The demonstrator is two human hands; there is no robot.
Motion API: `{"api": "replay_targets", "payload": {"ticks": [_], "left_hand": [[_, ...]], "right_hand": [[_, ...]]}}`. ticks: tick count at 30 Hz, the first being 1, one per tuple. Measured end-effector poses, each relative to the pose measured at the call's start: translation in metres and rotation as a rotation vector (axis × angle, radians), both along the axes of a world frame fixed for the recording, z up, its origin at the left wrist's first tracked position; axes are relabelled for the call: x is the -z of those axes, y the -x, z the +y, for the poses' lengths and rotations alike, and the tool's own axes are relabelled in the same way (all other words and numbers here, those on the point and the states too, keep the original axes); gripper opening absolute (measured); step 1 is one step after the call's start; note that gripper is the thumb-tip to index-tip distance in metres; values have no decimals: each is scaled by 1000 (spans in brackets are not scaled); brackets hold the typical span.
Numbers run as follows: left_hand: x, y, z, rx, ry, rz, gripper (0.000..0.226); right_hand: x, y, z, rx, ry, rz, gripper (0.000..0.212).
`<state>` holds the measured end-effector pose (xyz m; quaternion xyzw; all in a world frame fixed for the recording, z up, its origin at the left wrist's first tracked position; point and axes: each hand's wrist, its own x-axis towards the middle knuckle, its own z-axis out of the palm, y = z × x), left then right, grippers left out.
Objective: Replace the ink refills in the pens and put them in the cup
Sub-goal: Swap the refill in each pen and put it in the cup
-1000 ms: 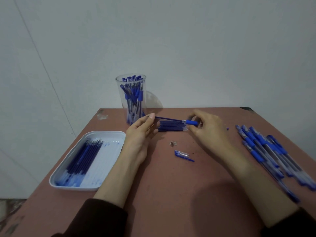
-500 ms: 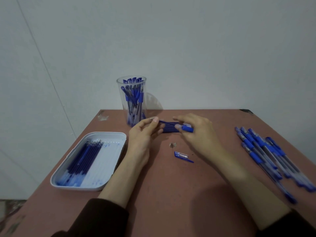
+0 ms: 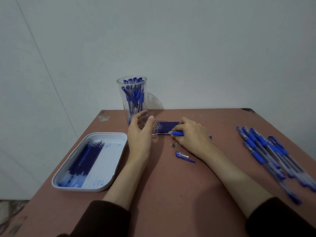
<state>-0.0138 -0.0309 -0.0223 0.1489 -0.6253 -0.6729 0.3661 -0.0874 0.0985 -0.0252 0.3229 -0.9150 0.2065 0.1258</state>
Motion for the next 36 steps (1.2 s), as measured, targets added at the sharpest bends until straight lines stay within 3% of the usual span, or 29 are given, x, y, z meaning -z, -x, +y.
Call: {"api": "replay_targets", "payload": {"ticks": [14, 18, 24, 29, 31, 36], "left_hand": [[1, 0, 0, -30, 115, -54, 25], [-4, -7, -2, -64, 271, -81, 19], [-29, -44, -43, -179, 588, -363, 13], [-30, -77, -91, -177, 986, -946, 18], [-25, -82, -99, -142, 1080, -1095, 16], [-23, -84, -100, -135, 1135, -1132, 15]], "right_hand": [[1, 9, -5, 20, 73, 43, 8], [3, 4, -6, -10, 165, 10, 6], [1, -1, 0, -50, 282, -10, 7], [2, -3, -1, -50, 300, -20, 9], [2, -5, -1, -52, 301, -16, 9], [3, -5, 0, -61, 320, -19, 9]]}}
